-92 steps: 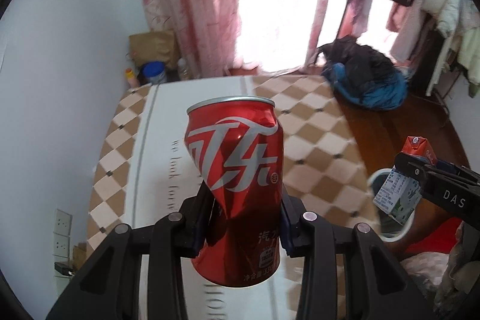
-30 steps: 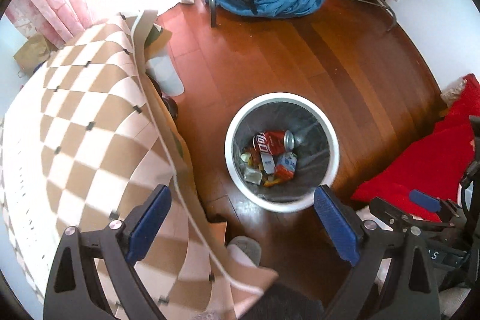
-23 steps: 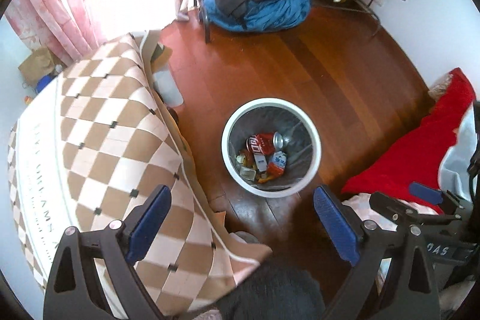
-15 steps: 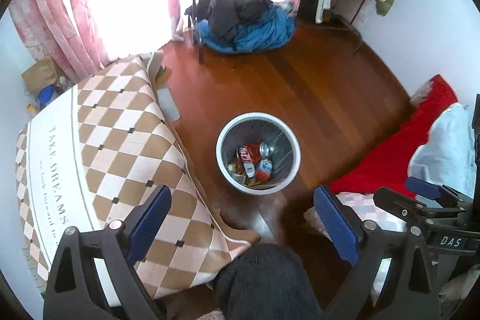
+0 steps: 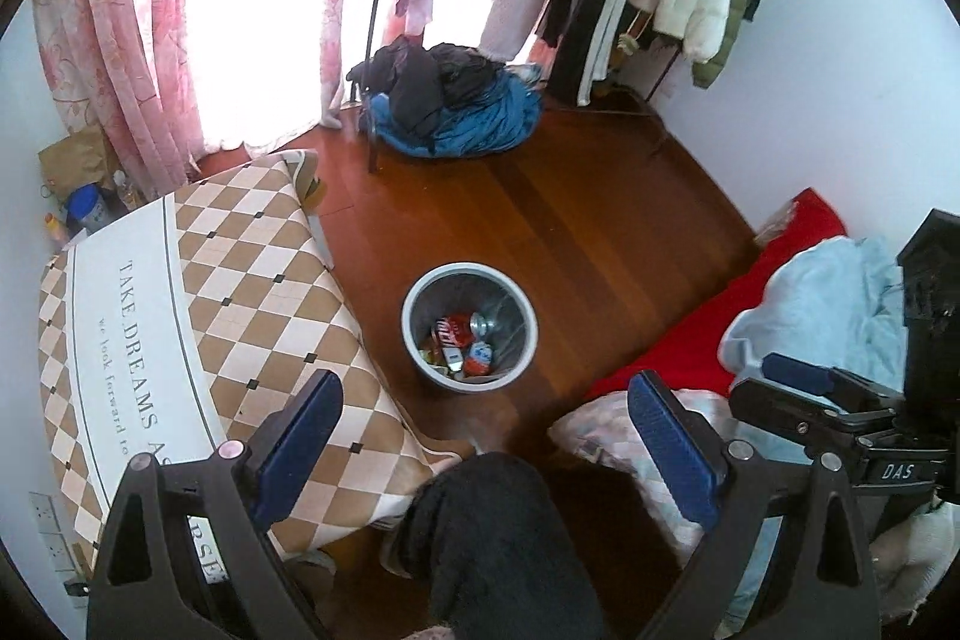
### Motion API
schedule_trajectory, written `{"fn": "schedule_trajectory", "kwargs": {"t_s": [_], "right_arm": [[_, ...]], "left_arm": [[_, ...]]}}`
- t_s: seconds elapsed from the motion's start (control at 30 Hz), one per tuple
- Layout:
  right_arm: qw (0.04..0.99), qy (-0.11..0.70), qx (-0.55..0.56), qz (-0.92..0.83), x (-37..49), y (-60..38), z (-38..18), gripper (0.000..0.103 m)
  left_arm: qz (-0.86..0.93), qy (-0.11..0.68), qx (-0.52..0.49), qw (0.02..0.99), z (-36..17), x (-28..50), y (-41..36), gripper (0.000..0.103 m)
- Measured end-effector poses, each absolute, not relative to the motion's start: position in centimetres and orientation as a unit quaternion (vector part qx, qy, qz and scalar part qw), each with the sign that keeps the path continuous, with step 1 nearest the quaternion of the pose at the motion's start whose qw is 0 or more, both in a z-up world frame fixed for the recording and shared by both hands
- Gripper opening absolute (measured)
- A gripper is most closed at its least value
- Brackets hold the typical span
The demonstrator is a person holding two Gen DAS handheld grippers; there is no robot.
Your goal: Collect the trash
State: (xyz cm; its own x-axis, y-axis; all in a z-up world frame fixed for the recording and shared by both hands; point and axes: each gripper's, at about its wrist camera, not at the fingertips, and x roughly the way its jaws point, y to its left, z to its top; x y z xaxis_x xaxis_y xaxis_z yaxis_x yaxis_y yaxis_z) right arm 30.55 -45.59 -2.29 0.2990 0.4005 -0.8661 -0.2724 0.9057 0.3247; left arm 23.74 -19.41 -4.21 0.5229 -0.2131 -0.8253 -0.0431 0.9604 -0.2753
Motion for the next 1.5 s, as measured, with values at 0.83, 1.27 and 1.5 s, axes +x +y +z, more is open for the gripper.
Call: {"fn": "schedule_trajectory", "kwargs": {"t_s": [0.83, 1.27, 1.5], "right_arm": [[0.799, 0.538, 0.053, 0.264, 26.2, -43.6, 2.7, 0.103], [0.799, 0.540, 0.040, 0.261, 25.9, -43.9, 3.0, 0.103], [0.798, 0.541, 0.038, 0.262, 25.9, -44.0, 3.3, 0.103]], "left_arm": [[-0.072, 0.468, -0.149, 0.868, -1.1, 19.8, -18.3, 0.102], [-0.078, 0.470, -0.144, 0.867, -0.7, 19.5, -18.3, 0.103], [-0.081, 0.470, -0.145, 0.867, -0.8, 19.4, -18.3, 0.103]]}}
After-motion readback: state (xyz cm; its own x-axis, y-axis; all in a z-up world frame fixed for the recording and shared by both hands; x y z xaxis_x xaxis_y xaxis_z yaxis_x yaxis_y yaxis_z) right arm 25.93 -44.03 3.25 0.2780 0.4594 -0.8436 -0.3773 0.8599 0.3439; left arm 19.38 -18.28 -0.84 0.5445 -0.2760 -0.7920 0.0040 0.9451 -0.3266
